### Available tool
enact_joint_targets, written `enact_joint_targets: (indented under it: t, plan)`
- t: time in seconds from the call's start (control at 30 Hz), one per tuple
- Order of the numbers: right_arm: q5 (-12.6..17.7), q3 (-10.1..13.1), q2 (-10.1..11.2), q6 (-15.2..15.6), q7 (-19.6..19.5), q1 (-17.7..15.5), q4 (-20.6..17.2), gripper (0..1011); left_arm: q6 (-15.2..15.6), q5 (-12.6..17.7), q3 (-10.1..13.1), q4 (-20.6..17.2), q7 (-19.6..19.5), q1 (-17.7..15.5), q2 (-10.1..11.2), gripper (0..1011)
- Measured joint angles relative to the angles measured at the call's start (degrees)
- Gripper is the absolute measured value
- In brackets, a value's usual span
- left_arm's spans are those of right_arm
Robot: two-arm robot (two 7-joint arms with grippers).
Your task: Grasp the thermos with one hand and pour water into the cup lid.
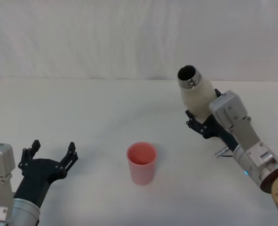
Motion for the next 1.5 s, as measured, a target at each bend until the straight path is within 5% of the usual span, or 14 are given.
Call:
enact_joint_targets:
  t: [0.83, 1.5]
  plan:
    - [-19.52, -7.01, 6.72, -0.25, 2.05, 1.19, -1.22, 957, 0.00, 0.00, 0.00, 0.00, 0.00, 0.00, 0.00, 1001]
    - [-28.25, -9.82, 8.98, 0.57, 2.83, 2.39, -0.86, 957, 0.00, 0.00, 0.00, 0.00, 0.00, 0.00, 0.00, 1001]
